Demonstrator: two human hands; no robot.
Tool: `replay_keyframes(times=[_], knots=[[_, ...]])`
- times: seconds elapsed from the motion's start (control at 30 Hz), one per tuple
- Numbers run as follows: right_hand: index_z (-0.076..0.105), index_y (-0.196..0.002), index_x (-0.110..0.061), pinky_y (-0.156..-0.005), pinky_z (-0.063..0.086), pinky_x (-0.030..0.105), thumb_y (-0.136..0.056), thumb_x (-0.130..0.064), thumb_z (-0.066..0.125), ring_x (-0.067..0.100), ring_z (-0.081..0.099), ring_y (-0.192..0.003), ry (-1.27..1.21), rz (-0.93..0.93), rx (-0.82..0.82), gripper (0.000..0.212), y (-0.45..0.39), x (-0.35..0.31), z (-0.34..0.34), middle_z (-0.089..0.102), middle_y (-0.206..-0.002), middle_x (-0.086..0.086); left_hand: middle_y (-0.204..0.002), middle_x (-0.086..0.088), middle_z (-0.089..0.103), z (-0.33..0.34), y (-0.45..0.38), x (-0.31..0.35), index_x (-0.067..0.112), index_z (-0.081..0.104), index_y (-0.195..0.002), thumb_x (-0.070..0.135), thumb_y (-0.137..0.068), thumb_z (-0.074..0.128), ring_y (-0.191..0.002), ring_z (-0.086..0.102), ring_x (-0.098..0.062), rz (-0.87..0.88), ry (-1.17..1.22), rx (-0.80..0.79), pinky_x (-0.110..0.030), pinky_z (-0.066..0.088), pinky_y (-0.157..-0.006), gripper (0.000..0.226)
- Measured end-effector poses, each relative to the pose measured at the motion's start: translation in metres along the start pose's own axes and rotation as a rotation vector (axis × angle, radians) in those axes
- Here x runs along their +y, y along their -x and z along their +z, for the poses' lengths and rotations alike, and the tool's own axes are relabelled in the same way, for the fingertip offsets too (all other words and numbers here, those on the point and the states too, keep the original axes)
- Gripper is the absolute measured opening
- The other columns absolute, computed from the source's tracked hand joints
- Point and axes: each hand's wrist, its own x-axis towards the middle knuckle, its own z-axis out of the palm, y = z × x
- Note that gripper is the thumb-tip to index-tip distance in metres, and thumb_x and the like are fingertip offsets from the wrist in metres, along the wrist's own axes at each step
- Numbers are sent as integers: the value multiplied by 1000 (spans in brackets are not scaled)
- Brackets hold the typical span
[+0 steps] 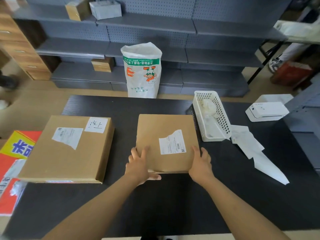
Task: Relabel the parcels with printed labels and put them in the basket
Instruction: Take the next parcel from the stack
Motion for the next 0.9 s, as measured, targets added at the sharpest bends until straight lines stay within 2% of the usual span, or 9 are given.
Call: replay_keyframes(times=[0.1, 0.23, 0.37, 0.4, 0.47, 0.53, 0.6, 0.7, 0.9], knots=[[12, -149, -28, -115, 25, 43, -84, -1, 55, 30, 8, -142, 26, -24, 22, 82, -3, 7, -11, 3, -156, 9, -149, -6, 1, -3, 1, 0, 39, 2, -145, 66, -67, 72, -135, 26, -33, 5, 11, 7, -47, 35, -108, 108], [33, -142, -23, -113, 27, 41, -88, -6, 49, 28, 18, -138, 51, -98, 105, 59, -10, 5, -22, 15, -154, 9, -146, -9, 13, -8, -4, 5, 33, 15, -144, 69, -75, 62, -129, 33, -33, -12, -13, 90, -46, 35, -108, 91], [52, -129, -16, -105, 33, 32, -88, -6, 49, 23, 35, -124, 76, -242, 233, 42, -27, 1, -34, 37, -138, 6, -149, -8, 12, -15, -13, 15, 26, 15, -145, 68, -70, 67, -132, 30, -32, -6, -4, 168, -46, 33, -107, 101], [54, -127, -16, -103, 35, 31, -88, -7, 50, 22, 38, -120, 68, -277, 234, 39, -32, -1, -36, 41, -133, 5, -153, -8, 7, -16, -17, 17, 25, 11, -147, 68, -67, 70, -137, 25, -33, -3, 19, 176, -48, 31, -109, 108], [54, -127, -16, -101, 38, 31, -92, -12, 49, 21, 41, -117, 18, -324, 194, 36, -42, -7, -40, 44, -129, 5, -158, -5, -10, -18, -25, 16, 25, -2, -150, 69, -63, 72, -146, 2, -33, 32, 23, 171, -51, 18, -115, 123], [52, -129, -16, -100, 39, 31, -95, -16, 47, 21, 43, -118, -22, -353, 146, 34, -52, -13, -40, 46, -129, 4, -158, -2, -23, -17, -29, 14, 24, -13, -151, 74, -60, 70, -145, -22, -28, 96, -12, 151, -47, -1, -117, 132], [51, -129, -17, -98, 41, 31, -97, -19, 48, 20, 44, -118, -32, -363, 120, 33, -62, -21, -37, 46, -130, 4, -155, 1, -32, -12, -32, 12, 24, -21, -149, 80, -59, 63, -138, -37, -23, 171, -65, 143, -43, -16, -115, 135], [52, -127, -17, -95, 42, 29, -96, -25, 52, 20, 46, -116, -16, -336, 138, 32, -77, -33, -31, 47, -126, 4, -149, 5, -42, -4, -35, 11, 24, -28, -147, 84, -62, 55, -131, -47, -20, 214, -151, 98, -45, -23, -111, 133], [56, -117, -14, -87, 39, 24, -98, -21, 47, 19, 47, -109, -63, -270, 193, 22, -92, -45, -27, 48, -121, 4, -145, 4, -48, 4, -34, 12, 27, -37, -140, 88, -62, 51, -129, -49, -18, 178, -164, 87, -46, -24, -111, 132]])
